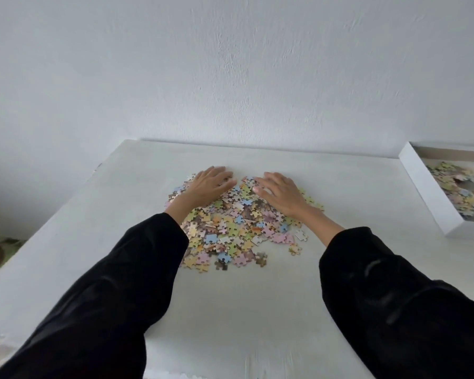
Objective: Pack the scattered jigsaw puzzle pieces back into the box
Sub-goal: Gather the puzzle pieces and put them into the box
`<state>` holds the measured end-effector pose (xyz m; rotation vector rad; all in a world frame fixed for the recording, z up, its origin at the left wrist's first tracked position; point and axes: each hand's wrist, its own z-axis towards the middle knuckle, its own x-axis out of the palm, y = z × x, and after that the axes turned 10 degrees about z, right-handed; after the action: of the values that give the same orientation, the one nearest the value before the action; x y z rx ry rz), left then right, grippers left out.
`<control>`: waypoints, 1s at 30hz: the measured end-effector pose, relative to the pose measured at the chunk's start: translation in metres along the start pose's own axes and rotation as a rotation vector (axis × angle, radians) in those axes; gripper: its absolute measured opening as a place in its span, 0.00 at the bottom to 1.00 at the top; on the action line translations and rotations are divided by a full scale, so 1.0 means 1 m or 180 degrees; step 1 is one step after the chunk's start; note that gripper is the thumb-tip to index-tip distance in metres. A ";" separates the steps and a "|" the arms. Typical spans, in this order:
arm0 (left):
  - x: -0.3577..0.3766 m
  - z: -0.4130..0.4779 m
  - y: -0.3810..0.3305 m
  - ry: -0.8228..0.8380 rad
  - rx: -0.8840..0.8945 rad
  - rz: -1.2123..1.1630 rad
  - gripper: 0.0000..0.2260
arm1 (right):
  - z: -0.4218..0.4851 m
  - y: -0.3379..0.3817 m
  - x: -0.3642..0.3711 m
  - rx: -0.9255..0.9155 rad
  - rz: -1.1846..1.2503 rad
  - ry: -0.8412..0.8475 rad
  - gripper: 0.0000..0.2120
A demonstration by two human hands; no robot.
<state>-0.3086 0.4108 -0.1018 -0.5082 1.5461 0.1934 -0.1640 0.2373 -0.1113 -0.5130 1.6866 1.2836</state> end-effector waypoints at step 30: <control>0.009 -0.070 0.007 -0.0134 0.0745 0.0204 0.46 | -0.051 0.022 0.011 -0.0071 0.0039 0.0222 0.55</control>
<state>-0.3742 0.3851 -0.1080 -0.2687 1.5214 0.0704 -0.2073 0.2009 -0.1078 -0.5674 1.7370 1.3082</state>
